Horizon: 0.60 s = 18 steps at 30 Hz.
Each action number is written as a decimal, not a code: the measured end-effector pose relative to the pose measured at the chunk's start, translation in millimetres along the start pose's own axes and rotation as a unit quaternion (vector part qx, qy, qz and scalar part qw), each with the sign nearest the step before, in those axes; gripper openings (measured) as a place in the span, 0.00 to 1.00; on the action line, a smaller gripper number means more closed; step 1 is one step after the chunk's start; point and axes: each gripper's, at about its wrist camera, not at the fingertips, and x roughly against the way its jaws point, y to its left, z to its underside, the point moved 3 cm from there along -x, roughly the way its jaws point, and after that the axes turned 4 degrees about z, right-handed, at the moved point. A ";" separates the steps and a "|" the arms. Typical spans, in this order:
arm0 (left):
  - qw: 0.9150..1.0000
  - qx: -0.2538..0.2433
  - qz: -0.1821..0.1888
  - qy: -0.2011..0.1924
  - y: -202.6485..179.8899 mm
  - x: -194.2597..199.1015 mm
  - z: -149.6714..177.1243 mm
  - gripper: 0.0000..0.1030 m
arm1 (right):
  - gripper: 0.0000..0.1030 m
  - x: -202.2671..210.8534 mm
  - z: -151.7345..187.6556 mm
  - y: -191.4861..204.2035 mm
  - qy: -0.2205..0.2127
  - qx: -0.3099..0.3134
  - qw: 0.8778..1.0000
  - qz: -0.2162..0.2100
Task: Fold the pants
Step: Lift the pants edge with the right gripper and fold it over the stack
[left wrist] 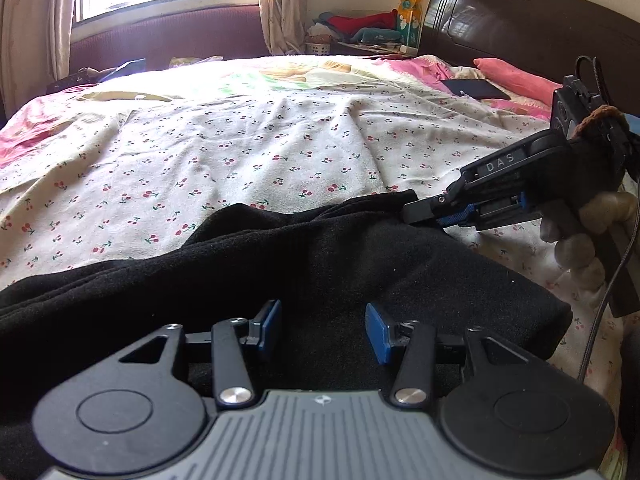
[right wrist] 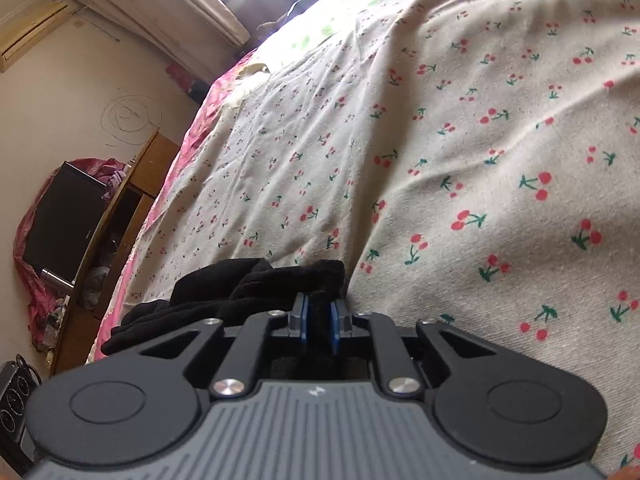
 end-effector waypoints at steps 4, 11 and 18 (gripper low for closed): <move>1.000 -0.015 -0.020 0.010 -4.1 19.5 7.9 0.61 | 0.25 40.6 13.7 1.5 -0.005 -0.009 1.000 -0.015; 0.998 0.012 -0.028 0.051 7.0 36.4 30.6 0.61 | 0.48 26.1 54.2 7.4 0.057 -0.030 0.998 -0.019; 0.997 0.061 -0.043 0.001 26.1 64.5 33.5 0.61 | 0.49 21.3 52.0 18.5 0.050 -0.021 0.998 -0.009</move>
